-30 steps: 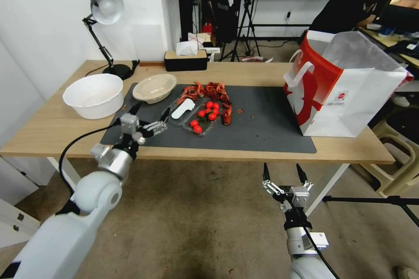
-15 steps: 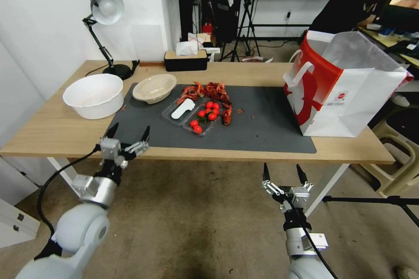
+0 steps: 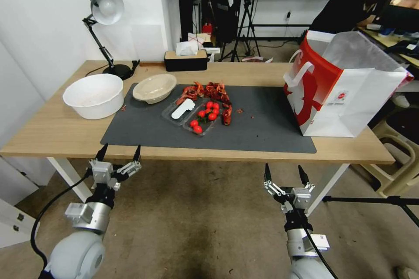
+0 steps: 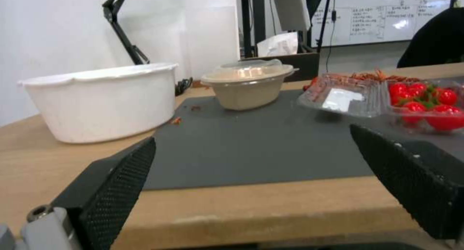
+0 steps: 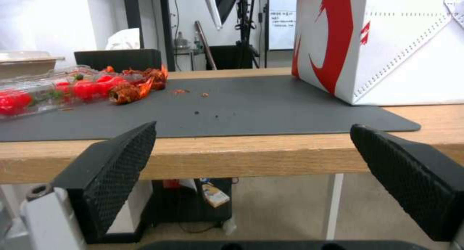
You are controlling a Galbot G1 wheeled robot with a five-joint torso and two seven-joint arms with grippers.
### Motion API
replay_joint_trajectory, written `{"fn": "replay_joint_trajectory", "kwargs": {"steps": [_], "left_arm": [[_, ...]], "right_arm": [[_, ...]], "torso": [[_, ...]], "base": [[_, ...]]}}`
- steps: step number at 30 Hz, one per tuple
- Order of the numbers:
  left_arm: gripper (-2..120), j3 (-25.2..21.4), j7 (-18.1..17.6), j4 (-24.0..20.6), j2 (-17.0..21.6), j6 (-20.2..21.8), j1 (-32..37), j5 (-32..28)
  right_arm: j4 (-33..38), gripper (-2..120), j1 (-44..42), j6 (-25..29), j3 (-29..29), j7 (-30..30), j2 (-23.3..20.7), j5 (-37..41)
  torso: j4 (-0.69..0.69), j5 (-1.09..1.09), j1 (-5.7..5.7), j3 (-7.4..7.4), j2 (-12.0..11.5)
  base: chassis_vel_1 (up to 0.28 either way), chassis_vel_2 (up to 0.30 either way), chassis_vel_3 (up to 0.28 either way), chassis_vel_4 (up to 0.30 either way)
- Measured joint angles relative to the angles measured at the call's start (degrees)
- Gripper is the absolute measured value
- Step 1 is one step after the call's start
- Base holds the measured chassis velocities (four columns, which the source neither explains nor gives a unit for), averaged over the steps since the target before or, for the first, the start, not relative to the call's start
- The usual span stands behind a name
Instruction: Pick up the trash from the table and place it into the takeout bag.
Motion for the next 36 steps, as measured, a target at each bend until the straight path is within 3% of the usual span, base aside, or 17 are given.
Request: {"fn": "replay_joint_trajectory", "kwargs": {"steps": [14, 36], "left_arm": [[100, 0.6, 0.3, 1.7, -0.7, -2.5, 0.9, 0.9], [100, 1.3, 0.3, 1.5, 0.7, -0.7, -2.5, 1.0]], "right_arm": [[-0.2, 100, 0.0, 0.0, 0.0, 0.1, 0.1, 0.1], [-0.3, 100, 0.0, 0.0, -0.1, 0.1, 0.3, 0.1]], "torso": [[0.0, 0.0, 0.0, 0.0, 0.0], [0.0, 0.0, 0.0, 0.0, 0.0]], "base": [[0.0, 0.0, 0.0, 0.0], [0.0, 0.0, 0.0, 0.0]]}}
